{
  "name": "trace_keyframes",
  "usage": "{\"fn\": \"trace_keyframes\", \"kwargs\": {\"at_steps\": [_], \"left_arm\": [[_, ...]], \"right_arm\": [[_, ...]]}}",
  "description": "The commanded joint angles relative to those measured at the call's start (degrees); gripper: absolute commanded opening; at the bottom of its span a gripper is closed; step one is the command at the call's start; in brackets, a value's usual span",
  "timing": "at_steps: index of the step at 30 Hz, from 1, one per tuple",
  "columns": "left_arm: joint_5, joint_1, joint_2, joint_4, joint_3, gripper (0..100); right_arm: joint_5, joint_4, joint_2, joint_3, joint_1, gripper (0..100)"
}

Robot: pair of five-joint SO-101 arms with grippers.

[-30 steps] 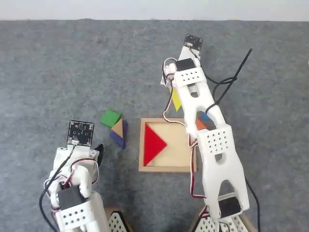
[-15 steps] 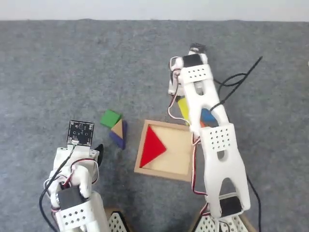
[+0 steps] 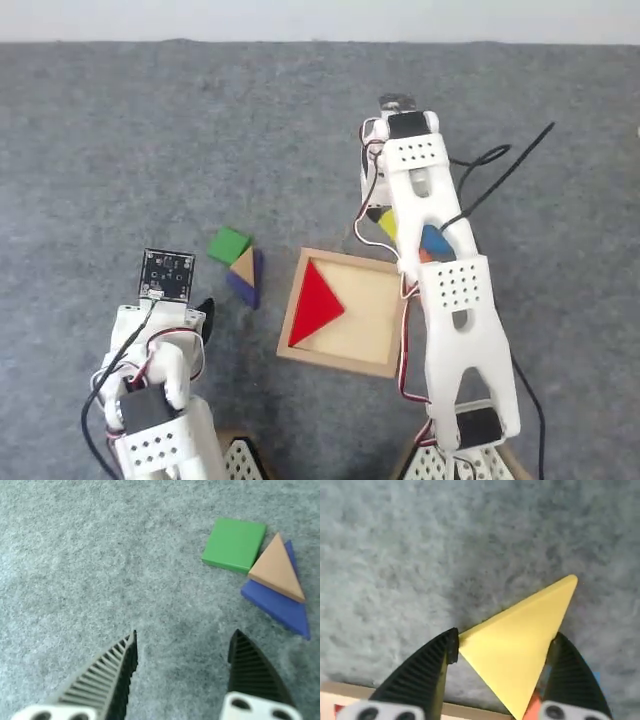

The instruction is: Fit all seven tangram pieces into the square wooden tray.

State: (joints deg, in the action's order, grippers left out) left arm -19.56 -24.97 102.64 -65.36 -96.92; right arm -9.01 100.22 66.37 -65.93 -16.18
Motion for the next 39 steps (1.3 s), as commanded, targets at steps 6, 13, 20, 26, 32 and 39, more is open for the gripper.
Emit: {"fn": "trace_keyframes", "kwargs": {"at_steps": [6, 13, 20, 26, 32, 39], "left_arm": [[-0.62, 0.00, -0.26, 0.18, 0.40, 28], [-0.62, 0.00, -0.26, 0.18, 0.40, 28], [-0.62, 0.00, -0.26, 0.18, 0.40, 28], [-0.62, 0.00, -0.26, 0.18, 0.40, 28], [-0.62, 0.00, -0.26, 0.18, 0.40, 28], [-0.62, 0.00, -0.26, 0.18, 0.40, 28]], "right_arm": [[7.38, 2.42, 1.98, -0.62, 0.66, 19.1], [9.58, 2.42, 1.80, -0.09, 0.84, 13.6], [10.73, 2.68, -2.59, -0.97, 0.75, 12.9], [12.66, 2.86, -7.78, -0.18, -0.22, 12.9], [15.91, 2.77, -17.45, 8.88, -1.80, 13.0], [18.46, 2.42, -28.79, 19.34, -5.67, 13.1]]}}
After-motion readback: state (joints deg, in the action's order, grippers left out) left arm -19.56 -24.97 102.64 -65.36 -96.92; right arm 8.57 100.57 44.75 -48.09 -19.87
